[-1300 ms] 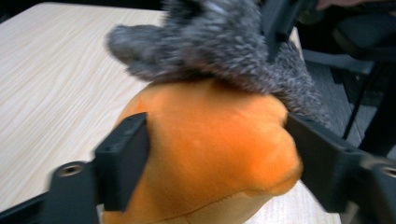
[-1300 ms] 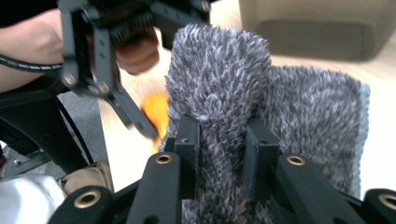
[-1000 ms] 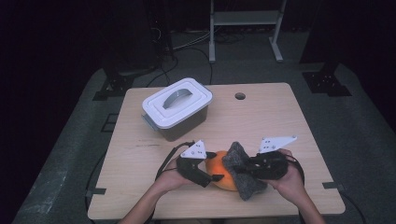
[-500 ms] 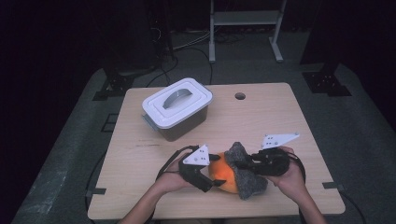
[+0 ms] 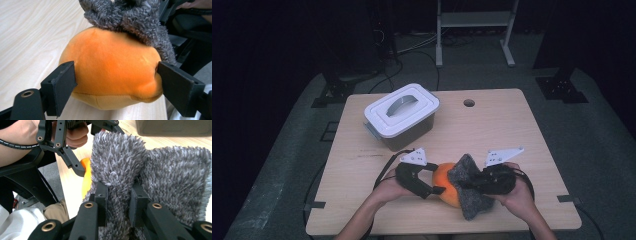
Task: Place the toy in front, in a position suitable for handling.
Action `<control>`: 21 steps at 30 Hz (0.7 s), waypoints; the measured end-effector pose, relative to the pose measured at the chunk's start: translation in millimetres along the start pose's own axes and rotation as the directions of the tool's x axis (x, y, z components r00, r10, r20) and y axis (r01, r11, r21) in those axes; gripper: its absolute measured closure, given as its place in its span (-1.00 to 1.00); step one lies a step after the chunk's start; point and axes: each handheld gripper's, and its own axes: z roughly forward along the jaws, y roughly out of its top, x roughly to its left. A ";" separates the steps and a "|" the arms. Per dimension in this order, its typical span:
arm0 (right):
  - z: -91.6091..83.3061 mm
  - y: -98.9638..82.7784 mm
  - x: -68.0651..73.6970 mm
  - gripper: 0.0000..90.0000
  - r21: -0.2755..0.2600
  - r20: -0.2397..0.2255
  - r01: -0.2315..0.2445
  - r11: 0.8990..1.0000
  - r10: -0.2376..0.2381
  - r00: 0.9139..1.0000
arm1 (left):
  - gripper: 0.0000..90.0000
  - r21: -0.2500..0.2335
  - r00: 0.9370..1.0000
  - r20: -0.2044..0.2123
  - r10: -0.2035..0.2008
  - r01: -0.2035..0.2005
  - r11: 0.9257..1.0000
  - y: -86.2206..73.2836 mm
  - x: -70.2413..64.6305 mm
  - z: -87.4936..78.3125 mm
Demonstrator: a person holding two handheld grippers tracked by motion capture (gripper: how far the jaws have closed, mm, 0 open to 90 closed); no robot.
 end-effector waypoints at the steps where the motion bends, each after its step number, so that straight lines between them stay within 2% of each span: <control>1: 0.1 -0.1 -0.2 0.59 0.001 -0.003 0.000 1.000 0.000 1.000 | -0.67 -0.006 1.000 0.009 -0.009 0.009 1.000 0.0 0.1 0.3; 5: 1.5 -0.2 1.1 0.59 0.015 -0.020 -0.002 1.000 0.002 1.000 | -0.65 0.003 1.000 0.009 0.001 -0.001 1.000 0.5 -2.3 3.5; 8: 1.3 3.4 4.6 0.59 0.035 -0.012 0.023 0.999 -0.022 1.000 | -0.55 0.007 0.998 -0.012 0.054 -0.054 0.998 1.1 -8.0 6.7; 10: -2.5 7.8 8.3 0.59 0.029 0.011 0.043 0.999 -0.043 0.999 | -0.51 0.003 0.997 -0.017 0.076 -0.076 0.997 2.8 -10.5 7.0; 12: -5.9 13.6 13.4 0.59 -0.004 0.015 0.057 0.998 -0.057 0.998 | -0.49 -0.006 0.993 -0.016 0.117 -0.117 0.993 4.6 -15.4 9.1; 14: -5.8 18.1 17.3 0.59 -0.008 0.023 0.078 0.997 -0.077 0.997 | -0.49 0.008 0.985 -0.019 0.171 -0.171 0.985 7.6 -22.3 12.2; 15: -4.4 20.2 19.4 0.59 -0.003 0.027 0.090 0.996 -0.090 0.996 | -0.49 0.017 0.983 -0.024 0.184 -0.183 0.983 8.5 -24.6 13.0; 19: -3.7 19.9 18.9 0.59 0.006 0.038 0.101 0.995 -0.101 0.994 | -0.48 0.025 0.980 -0.026 0.199 -0.199 0.980 6.3 -25.2 12.7; 21: -8.0 17.7 13.0 0.59 -0.004 0.059 0.081 0.997 -0.080 0.995 | -0.48 0.027 0.979 -0.023 0.204 -0.204 0.979 5.5 -25.2 12.1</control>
